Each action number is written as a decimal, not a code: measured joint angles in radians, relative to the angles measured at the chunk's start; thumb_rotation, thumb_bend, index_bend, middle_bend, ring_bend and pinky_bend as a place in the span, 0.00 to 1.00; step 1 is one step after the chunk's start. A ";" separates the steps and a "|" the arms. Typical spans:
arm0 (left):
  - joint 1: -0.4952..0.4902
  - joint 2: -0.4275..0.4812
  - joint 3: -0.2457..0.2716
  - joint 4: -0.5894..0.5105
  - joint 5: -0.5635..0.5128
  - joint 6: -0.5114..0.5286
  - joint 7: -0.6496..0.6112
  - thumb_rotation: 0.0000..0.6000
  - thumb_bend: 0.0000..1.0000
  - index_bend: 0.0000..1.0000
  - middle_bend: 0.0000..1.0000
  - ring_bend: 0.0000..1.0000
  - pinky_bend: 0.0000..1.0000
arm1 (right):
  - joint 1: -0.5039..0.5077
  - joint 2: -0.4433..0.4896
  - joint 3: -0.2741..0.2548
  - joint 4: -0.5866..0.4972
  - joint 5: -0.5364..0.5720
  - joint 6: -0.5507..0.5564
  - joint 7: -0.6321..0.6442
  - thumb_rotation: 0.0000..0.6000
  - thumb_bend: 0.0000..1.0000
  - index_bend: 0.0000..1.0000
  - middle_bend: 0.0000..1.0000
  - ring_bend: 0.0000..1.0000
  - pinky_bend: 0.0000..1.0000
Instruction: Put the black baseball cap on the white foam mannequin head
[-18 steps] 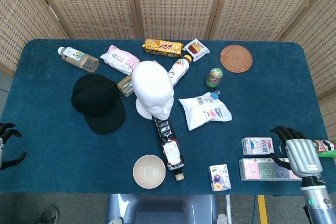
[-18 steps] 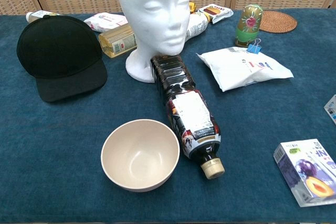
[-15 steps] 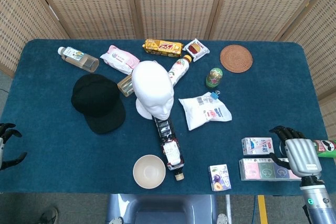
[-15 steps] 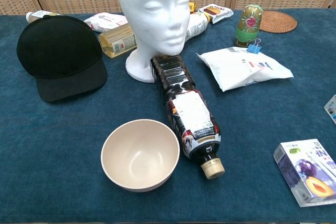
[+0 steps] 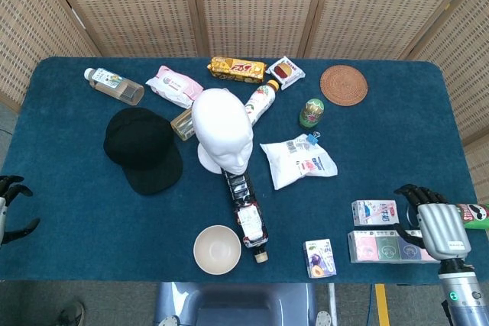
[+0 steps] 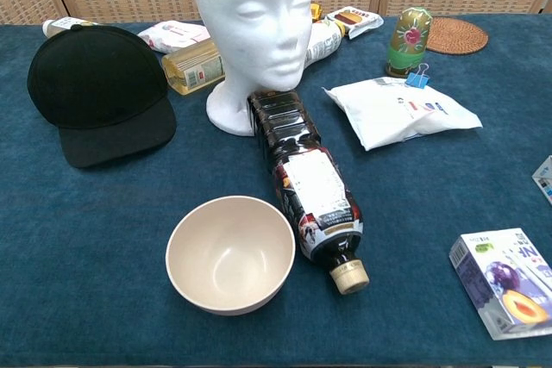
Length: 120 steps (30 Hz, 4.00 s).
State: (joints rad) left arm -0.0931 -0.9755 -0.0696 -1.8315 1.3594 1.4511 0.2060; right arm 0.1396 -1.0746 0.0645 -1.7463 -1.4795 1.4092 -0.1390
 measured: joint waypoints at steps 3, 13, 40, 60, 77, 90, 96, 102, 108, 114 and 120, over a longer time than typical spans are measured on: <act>-0.011 -0.002 -0.004 0.001 0.002 -0.008 0.008 1.00 0.16 0.40 0.25 0.16 0.29 | 0.000 0.000 0.000 0.000 0.001 0.000 -0.001 1.00 0.26 0.29 0.28 0.28 0.32; -0.069 -0.040 -0.026 0.007 0.019 -0.044 0.068 1.00 0.16 0.52 0.42 0.34 0.45 | -0.005 0.002 0.000 0.000 0.008 0.003 -0.001 1.00 0.27 0.29 0.28 0.28 0.32; -0.303 -0.438 -0.078 0.156 -0.094 -0.218 0.381 1.00 0.13 0.65 0.66 0.55 0.68 | 0.002 -0.011 -0.006 0.056 0.010 -0.021 0.053 1.00 0.27 0.29 0.28 0.28 0.32; -0.384 -0.702 -0.095 0.372 -0.181 -0.208 0.484 1.00 0.13 0.65 0.66 0.55 0.69 | -0.017 -0.002 -0.011 0.067 0.024 -0.010 0.069 1.00 0.27 0.29 0.28 0.28 0.32; -0.420 -0.806 -0.111 0.501 -0.210 -0.207 0.496 1.00 0.13 0.65 0.66 0.55 0.69 | -0.026 0.007 -0.007 0.078 0.043 -0.010 0.077 1.00 0.27 0.29 0.28 0.28 0.32; -0.441 -0.880 -0.124 0.644 -0.186 -0.184 0.450 1.00 0.13 0.64 0.55 0.43 0.68 | -0.036 0.012 0.000 0.086 0.051 0.002 0.092 1.00 0.27 0.29 0.28 0.28 0.32; -0.445 -0.911 -0.129 0.711 -0.137 -0.144 0.386 1.00 0.13 0.53 0.48 0.35 0.59 | -0.040 0.016 0.004 0.086 0.048 0.014 0.100 1.00 0.26 0.29 0.28 0.28 0.32; -0.453 -0.897 -0.155 0.717 -0.125 -0.125 0.373 1.00 0.13 0.44 0.40 0.25 0.48 | -0.045 0.020 0.008 0.085 0.041 0.029 0.105 1.00 0.26 0.29 0.28 0.28 0.32; -0.473 -0.855 -0.202 0.697 -0.129 -0.127 0.355 1.00 0.15 0.43 0.37 0.24 0.48 | -0.050 0.023 0.014 0.079 0.033 0.051 0.105 1.00 0.26 0.29 0.28 0.28 0.32; -0.502 -0.818 -0.249 0.697 -0.150 -0.162 0.321 1.00 0.22 0.43 0.37 0.24 0.47 | -0.051 0.023 0.022 0.072 0.023 0.067 0.104 1.00 0.26 0.29 0.28 0.28 0.32; -0.534 -0.812 -0.275 0.767 -0.196 -0.243 0.273 1.00 0.27 0.43 0.37 0.24 0.48 | -0.052 0.027 0.030 0.059 0.017 0.082 0.090 1.00 0.26 0.29 0.28 0.28 0.32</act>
State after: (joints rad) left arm -0.6266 -1.7875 -0.3448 -1.0648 1.1639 1.2077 0.4794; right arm 0.0877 -1.0475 0.0946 -1.6872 -1.4630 1.4916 -0.0490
